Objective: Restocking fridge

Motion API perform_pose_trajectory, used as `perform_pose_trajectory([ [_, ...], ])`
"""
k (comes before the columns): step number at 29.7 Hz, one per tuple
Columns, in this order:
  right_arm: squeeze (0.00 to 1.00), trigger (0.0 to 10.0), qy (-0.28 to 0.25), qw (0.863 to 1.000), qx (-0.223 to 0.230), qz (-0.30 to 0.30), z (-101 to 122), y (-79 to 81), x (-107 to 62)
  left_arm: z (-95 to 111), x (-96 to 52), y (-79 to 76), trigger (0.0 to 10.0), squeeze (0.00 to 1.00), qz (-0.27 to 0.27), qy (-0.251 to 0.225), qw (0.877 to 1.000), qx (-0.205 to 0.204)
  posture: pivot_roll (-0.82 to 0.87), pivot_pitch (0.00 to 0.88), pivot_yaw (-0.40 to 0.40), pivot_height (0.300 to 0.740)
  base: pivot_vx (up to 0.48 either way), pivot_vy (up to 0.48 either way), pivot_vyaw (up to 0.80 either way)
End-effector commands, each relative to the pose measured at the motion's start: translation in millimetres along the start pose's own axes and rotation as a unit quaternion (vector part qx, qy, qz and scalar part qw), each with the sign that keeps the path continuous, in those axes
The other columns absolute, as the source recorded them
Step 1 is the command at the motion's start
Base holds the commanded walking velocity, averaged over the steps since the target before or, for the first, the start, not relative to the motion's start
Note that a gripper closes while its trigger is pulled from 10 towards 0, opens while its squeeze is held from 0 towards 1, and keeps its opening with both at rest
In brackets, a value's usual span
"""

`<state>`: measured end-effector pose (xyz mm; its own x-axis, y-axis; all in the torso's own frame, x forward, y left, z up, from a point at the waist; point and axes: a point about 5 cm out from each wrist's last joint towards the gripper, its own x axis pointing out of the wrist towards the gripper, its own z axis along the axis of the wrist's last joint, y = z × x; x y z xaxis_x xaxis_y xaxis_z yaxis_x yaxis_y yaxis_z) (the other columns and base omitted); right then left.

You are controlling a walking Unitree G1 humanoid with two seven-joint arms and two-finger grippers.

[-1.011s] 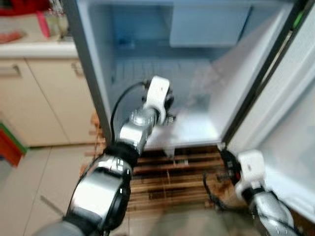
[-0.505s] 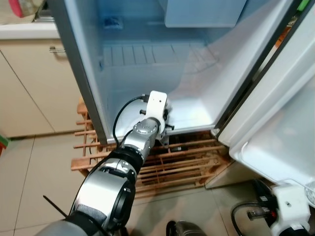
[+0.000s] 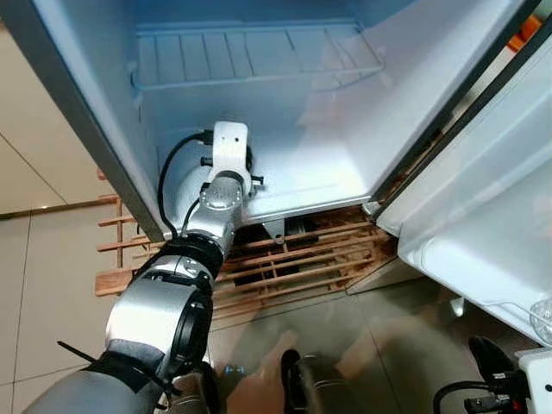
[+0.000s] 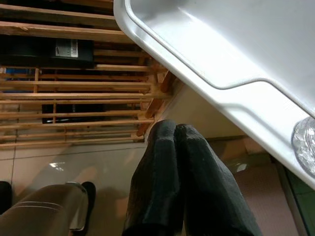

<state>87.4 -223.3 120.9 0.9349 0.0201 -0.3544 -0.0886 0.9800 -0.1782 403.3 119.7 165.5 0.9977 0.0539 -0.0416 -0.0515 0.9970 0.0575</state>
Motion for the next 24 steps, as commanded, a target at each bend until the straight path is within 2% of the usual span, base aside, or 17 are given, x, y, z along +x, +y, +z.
perform_pose_trajectory([
  [1,0.00,10.0,0.016,1.000,0.003,-0.005,-3.0,0.6,-4.5,1.6,1.3,10.1,10.0,1.00,0.036,-0.004,0.999,-0.005,-0.41,0.316,-0.110,0.740,0.000,0.000,0.00],
  [3,0.00,10.0,0.016,1.000,0.005,-0.005,-3.3,3.1,-3.1,14.9,4.2,23.4,10.0,1.00,0.071,-0.036,0.997,0.005,-0.40,0.315,-0.105,0.740,0.000,0.000,0.00],
  [9,0.00,10.0,0.006,1.000,0.010,0.004,-0.5,8.9,6.6,22.9,6.1,30.1,10.0,1.00,0.073,-0.051,0.996,0.008,-0.36,0.308,-0.096,0.740,0.000,0.000,0.00],
  [11,0.00,10.0,0.000,1.000,0.006,0.012,1.1,11.6,13.6,14.2,6.3,24.9,10.0,1.00,0.051,-0.014,0.999,-0.005,-0.35,0.300,-0.095,0.740,0.000,0.000,0.00],
  [13,0.00,10.0,-0.002,1.000,0.007,0.011,1.6,12.0,17.5,8.1,5.3,19.6,10.0,1.00,0.033,0.001,0.999,-0.005,-0.35,0.293,-0.094,0.740,0.000,0.000,0.00],
  [19,0.00,10.0,-0.007,1.000,0.006,0.012,2.5,14.1,22.7,1.1,3.1,8.8,10.0,1.00,-0.001,0.015,0.999,-0.029,-0.34,0.274,-0.091,0.740,0.000,0.000,0.00],
  [21,0.00,10.0,-0.007,1.000,0.006,0.013,2.6,14.4,24.0,1.2,3.1,7.2,10.0,1.00,-0.005,0.017,0.999,-0.031,-0.34,0.272,-0.089,0.740,0.000,0.000,0.00],
  [22,0.00,10.0,-0.012,1.000,0.006,0.014,3.1,15.5,29.9,-0.9,2.2,1.2,10.0,1.00,-0.026,0.025,0.999,-0.022,-0.32,0.251,-0.082,0.740,0.000,0.000,0.00],
  [23,0.00,10.0,-0.015,1.000,0.007,0.015,3.5,16.0,33.1,-1.8,1.7,-1.4,10.0,0.05,-0.034,0.027,0.999,-0.019,-0.31,0.246,-0.080,0.740,0.000,0.000,0.00],
  [24,0.00,10.0,-0.018,1.000,0.008,0.016,4.0,16.7,36.8,-1.6,1.4,-2.0,10.0,0.00,-0.037,0.025,0.999,-0.006,-0.30,0.238,-0.078,0.740,0.000,0.000,0.00],
])
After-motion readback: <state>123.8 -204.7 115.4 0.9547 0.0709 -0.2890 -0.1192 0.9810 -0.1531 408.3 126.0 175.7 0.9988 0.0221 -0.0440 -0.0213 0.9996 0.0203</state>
